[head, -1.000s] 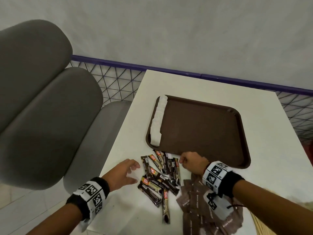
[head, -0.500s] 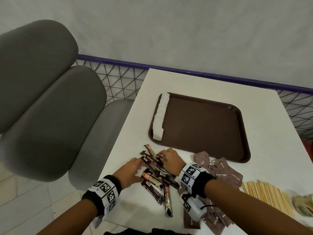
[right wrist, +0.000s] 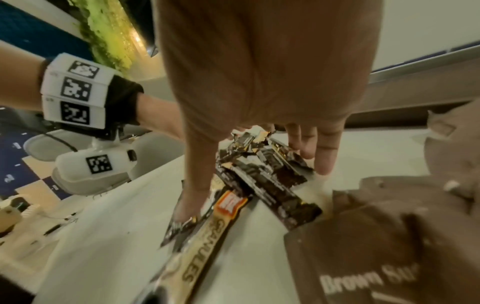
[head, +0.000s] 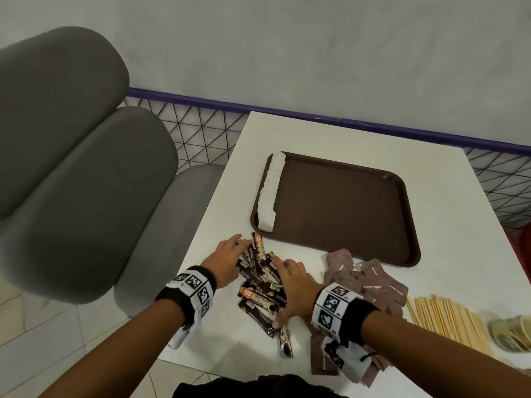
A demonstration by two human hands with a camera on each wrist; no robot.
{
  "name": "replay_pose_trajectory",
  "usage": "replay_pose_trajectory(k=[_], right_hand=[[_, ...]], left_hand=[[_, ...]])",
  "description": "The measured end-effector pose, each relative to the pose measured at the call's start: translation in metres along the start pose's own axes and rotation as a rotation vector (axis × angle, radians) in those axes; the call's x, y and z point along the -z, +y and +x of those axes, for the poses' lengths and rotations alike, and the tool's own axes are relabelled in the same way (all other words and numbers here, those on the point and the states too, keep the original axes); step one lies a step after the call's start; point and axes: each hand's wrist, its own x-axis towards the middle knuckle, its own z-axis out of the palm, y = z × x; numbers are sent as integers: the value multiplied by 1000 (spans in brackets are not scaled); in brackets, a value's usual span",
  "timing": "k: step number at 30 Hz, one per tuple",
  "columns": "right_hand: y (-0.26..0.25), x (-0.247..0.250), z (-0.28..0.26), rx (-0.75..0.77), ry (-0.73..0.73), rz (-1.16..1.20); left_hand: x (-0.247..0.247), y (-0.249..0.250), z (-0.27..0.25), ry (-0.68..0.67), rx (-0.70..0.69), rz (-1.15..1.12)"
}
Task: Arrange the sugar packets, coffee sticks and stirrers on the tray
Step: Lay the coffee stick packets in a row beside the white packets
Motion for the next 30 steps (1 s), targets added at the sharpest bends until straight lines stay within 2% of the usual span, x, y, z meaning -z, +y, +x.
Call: replay_pose_trajectory(k=[7, 10, 15, 18, 20, 23, 27, 30], right_hand=[[5, 3, 11, 96, 77, 230], [9, 9, 11, 152, 69, 251], [-3, 16, 16, -33, 95, 141], [-21, 10, 26, -86, 104, 63], [-31, 6, 33, -113, 112, -1], [-42, 3, 39, -122, 102, -74], [-41, 2, 42, -92, 127, -50], [-33, 6, 44, -46, 109, -4]], left_hand=[[-7, -4, -5, 38, -78, -7], [-8, -4, -14, 32, -88, -22], [-10, 2, -24, 84, -62, 19], [-9, 4, -26, 132, -45, 82], [-7, 4, -29, 134, -23, 26], [-4, -2, -39, 123, 12, -112], [-5, -11, -61, 227, -5, -215], [-9, -9, -76, 137, -26, -153]])
